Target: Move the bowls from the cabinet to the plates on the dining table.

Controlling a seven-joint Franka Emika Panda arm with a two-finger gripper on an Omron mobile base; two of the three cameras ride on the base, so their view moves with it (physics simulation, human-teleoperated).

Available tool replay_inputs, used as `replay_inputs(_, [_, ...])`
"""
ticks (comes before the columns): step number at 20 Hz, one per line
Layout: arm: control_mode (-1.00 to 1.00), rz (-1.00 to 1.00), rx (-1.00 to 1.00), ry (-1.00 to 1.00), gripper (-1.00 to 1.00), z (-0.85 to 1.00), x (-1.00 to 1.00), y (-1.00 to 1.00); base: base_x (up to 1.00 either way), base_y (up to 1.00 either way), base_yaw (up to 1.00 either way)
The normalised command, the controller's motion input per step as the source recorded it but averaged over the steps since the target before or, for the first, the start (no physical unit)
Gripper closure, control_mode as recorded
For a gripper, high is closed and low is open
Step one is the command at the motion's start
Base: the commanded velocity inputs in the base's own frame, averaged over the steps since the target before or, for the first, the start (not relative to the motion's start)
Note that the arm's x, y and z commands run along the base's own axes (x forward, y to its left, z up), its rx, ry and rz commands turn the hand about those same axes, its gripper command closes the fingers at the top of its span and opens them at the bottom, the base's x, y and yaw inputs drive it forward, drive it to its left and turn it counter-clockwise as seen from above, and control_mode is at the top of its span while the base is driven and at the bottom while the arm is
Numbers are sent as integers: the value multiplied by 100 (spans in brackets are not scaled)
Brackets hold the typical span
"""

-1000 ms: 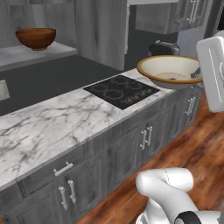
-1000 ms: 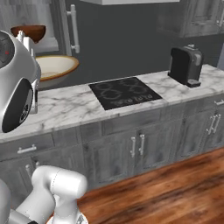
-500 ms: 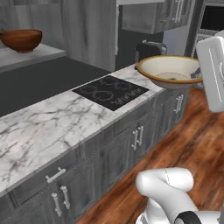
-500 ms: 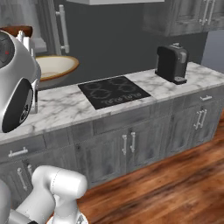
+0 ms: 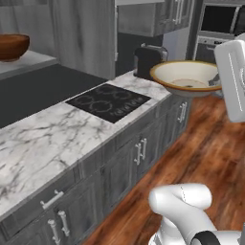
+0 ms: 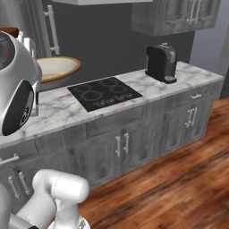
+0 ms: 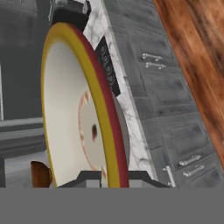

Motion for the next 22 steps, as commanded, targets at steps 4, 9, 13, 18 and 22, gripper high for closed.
replay_inputs(4, [100,0,0,0,100,0,0,0,0,0,-25])
replay_inputs(9, [100,0,0,0,100,0,0,0,0,0,-25])
replay_inputs(13, [100,0,0,0,100,0,0,0,0,0,-25])
replay_inputs(18, [100,0,0,0,100,0,0,0,0,0,-25])
replay_inputs(22, [100,0,0,0,100,0,0,0,0,0,-25])
